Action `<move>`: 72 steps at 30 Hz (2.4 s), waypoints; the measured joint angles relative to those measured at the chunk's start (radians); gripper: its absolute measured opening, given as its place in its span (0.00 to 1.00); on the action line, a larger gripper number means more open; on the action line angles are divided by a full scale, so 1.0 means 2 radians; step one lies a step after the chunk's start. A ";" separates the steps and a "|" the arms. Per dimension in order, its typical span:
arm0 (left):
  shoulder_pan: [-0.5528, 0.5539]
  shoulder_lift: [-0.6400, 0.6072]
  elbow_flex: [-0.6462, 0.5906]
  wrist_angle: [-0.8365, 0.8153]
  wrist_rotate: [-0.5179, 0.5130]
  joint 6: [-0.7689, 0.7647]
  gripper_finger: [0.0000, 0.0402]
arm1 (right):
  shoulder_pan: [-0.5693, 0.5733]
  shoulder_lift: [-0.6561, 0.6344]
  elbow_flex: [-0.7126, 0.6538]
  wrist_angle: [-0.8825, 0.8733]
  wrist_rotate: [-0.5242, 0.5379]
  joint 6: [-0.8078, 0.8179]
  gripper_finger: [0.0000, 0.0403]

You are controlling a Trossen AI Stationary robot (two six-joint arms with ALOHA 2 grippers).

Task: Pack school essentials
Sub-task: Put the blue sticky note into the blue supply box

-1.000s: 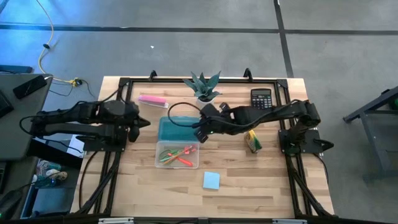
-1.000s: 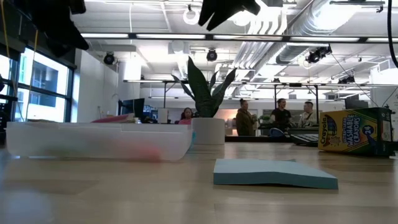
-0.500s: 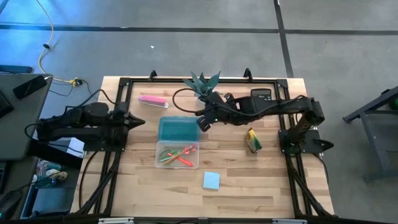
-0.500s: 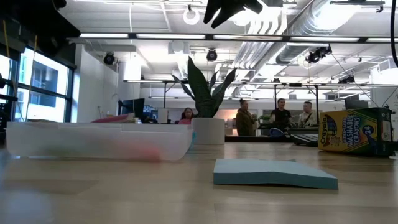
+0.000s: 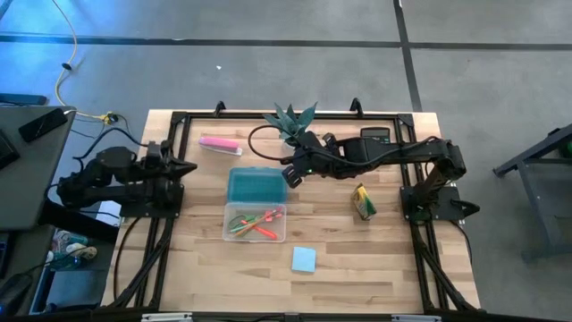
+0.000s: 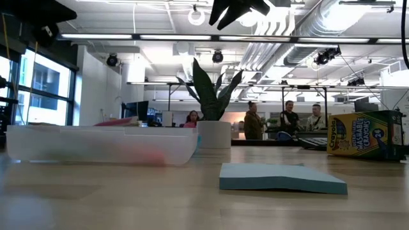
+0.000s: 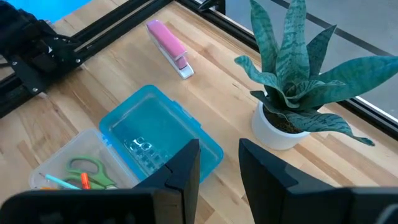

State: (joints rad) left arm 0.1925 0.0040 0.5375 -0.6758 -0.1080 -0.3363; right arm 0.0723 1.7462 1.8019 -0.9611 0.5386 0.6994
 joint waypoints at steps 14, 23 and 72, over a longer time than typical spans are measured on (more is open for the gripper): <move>0.000 0.000 -0.143 0.240 0.047 -0.013 0.00 | 0.000 0.000 0.000 -0.008 -0.016 -0.001 0.26; 0.000 0.000 -0.232 0.367 0.054 -0.054 0.00 | 0.003 0.000 0.000 -0.027 -0.049 0.014 0.26; 0.000 0.001 -0.263 0.344 0.048 -0.118 0.01 | 0.151 0.024 0.000 -0.009 -0.202 -0.090 0.26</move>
State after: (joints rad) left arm 0.1932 0.0063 0.0116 0.0120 -0.0113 -0.5728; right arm 0.3747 1.7941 1.8015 -0.9785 0.1345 0.5193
